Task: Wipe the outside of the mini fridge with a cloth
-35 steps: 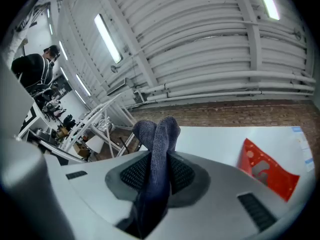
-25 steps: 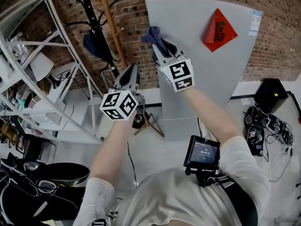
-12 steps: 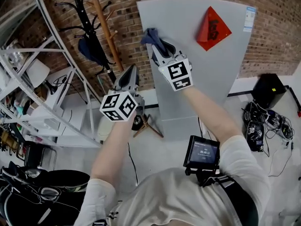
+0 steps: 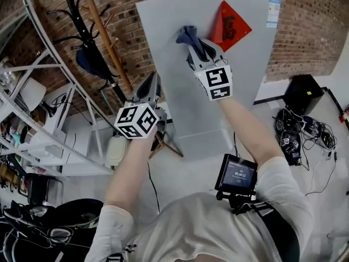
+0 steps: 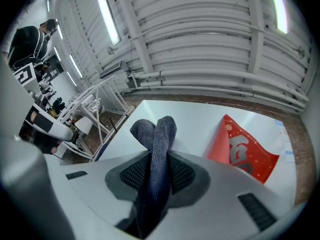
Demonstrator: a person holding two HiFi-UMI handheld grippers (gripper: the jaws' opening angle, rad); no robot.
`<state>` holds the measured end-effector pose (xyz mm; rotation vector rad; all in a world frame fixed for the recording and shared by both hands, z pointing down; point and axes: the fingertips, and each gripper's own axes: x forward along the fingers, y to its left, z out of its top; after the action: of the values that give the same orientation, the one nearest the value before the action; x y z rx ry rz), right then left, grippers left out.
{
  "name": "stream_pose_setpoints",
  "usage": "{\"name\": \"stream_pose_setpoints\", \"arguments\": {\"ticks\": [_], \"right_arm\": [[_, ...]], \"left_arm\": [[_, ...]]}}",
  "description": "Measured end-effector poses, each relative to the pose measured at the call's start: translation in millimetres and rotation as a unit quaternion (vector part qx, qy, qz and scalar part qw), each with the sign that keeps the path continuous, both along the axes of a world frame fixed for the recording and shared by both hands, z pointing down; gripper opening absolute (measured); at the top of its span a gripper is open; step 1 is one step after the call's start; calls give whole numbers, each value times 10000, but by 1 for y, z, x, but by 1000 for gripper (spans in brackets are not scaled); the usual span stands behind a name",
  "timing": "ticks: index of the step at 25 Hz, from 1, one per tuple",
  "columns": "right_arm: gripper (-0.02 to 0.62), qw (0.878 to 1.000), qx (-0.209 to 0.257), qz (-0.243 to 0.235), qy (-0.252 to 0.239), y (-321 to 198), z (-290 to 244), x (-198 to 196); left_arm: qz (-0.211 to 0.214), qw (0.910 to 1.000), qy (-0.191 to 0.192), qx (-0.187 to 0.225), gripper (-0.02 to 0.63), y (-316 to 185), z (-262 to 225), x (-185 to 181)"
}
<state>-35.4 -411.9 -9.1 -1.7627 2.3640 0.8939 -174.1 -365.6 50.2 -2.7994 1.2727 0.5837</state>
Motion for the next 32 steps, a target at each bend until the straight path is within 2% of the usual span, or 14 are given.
{"name": "stream_pose_setpoints", "arguments": {"ticks": [3, 8, 14, 20, 26, 32], "right_arm": [[86, 9998, -75, 162, -71, -1, 2, 21], [86, 9998, -131, 146, -64, 6, 2, 31], [86, 9999, 113, 31, -8, 33, -8, 44], [86, 9991, 350, 240, -86, 56, -16, 95], [86, 9984, 212, 469, -214, 43, -9, 147], [86, 9985, 25, 440, -316, 15, 1, 173]], "left_arm": [[87, 10000, -10, -16, 3, 0, 0, 12], [178, 9998, -18, -43, 3, 4, 0, 28], [310, 9995, 23, -102, 3, 3, 4, 48], [604, 9981, 13, -154, 3, 5, 9, 94], [684, 9975, -30, -149, 3, -1, 11, 132], [538, 9985, -50, -113, 3, -12, 8, 151]]}}
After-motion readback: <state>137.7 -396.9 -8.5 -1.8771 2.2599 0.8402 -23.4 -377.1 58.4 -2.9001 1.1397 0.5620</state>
